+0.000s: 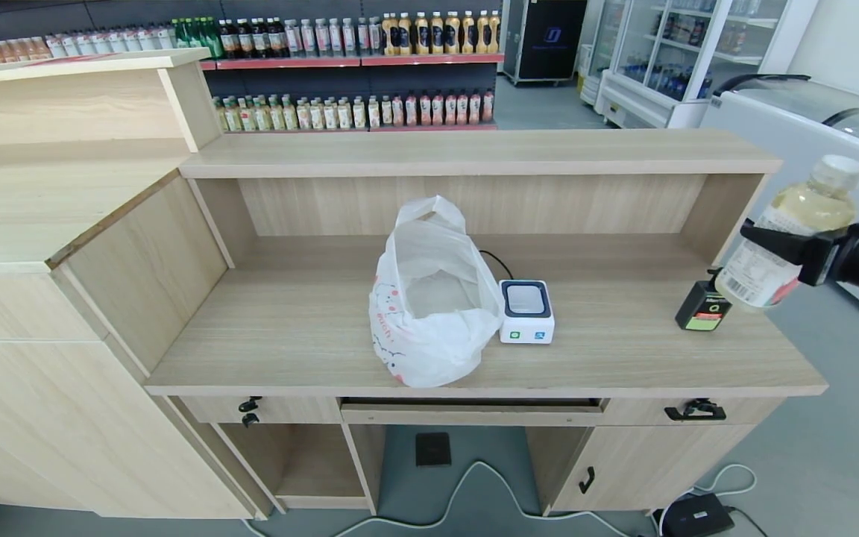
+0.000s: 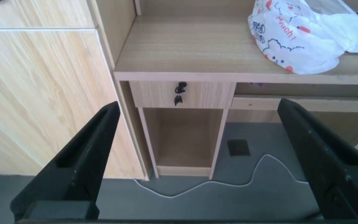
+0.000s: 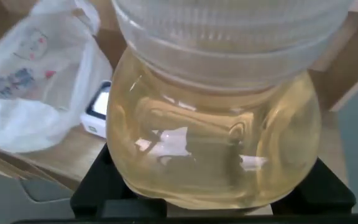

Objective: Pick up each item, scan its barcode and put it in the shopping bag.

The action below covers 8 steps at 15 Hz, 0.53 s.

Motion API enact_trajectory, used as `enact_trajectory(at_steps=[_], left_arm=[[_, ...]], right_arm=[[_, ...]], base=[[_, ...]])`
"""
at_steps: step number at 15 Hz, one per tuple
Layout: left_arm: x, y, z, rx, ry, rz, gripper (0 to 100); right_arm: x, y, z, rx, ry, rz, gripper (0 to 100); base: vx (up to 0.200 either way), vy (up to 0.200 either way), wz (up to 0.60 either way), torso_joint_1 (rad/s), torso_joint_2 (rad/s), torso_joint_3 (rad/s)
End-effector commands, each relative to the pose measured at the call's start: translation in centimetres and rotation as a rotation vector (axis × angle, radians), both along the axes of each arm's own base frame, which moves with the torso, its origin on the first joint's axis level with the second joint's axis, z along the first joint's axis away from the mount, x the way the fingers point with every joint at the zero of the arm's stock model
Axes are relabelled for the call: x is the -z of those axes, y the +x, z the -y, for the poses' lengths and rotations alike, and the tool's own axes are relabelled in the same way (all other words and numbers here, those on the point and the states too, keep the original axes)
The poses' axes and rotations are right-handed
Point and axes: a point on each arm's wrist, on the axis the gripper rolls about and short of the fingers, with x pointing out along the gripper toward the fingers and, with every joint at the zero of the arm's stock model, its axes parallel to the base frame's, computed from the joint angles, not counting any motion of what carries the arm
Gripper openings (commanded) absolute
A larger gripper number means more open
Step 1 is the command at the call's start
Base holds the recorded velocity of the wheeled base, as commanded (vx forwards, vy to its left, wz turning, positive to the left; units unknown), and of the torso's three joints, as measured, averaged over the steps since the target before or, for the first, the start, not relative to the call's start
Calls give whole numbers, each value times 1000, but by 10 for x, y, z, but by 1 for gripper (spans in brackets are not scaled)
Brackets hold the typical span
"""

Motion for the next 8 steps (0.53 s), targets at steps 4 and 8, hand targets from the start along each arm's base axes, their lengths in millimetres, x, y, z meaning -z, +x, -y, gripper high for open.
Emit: enact_trajectory(at_steps=[4,8], left_arm=[[0,0,0,-1,0,0,100],[0,0,0,0,0,0,100]], right_arm=[[10,-3,25,349,-217,-43,0],[13,-1,26,518,-250,-71,0]], base=[[0,0,0,0,0,0],[0,0,0,0,0,0]])
